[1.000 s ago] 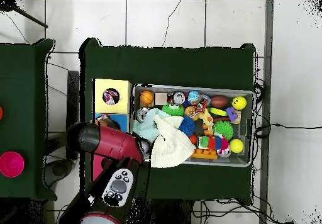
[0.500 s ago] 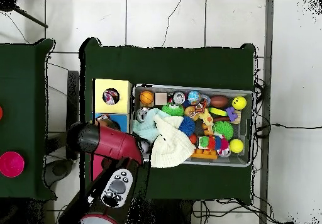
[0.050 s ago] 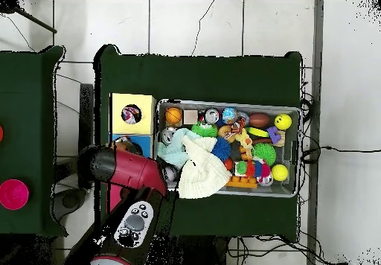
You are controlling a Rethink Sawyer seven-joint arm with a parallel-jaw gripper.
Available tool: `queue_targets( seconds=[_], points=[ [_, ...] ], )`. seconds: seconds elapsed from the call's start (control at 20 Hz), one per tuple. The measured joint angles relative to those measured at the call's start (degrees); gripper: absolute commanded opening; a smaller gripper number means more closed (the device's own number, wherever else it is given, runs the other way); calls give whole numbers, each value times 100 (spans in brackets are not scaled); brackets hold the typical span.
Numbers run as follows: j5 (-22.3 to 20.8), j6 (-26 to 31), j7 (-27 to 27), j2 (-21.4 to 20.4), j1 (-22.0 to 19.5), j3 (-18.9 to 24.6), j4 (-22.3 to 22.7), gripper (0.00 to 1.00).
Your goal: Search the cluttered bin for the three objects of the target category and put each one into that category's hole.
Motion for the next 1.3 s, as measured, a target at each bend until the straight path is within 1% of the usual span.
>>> queue_targets(
  seconds=[0.4,0.65,0.8,0.9,1.0,1.15,1.2,1.3],
  points=[
    [-2,50,0,16,-31,7,-53,0],
    [-16,347,0,24,-81,1,-135,0],
    [-135,944,0,-22,-168,-37,-301,0],
    [-198,1211,0,-67,-218,-67,-350,0],
    [-390,1862,0,-186,-365,-181,-457,0],
    [-554,2490,0,-316,-508,-304,-588,0],
    [-635,2841,0,-410,-586,-362,-687,0],
    [-715,3117,0,-504,-653,-433,-777,0]
  ],
)
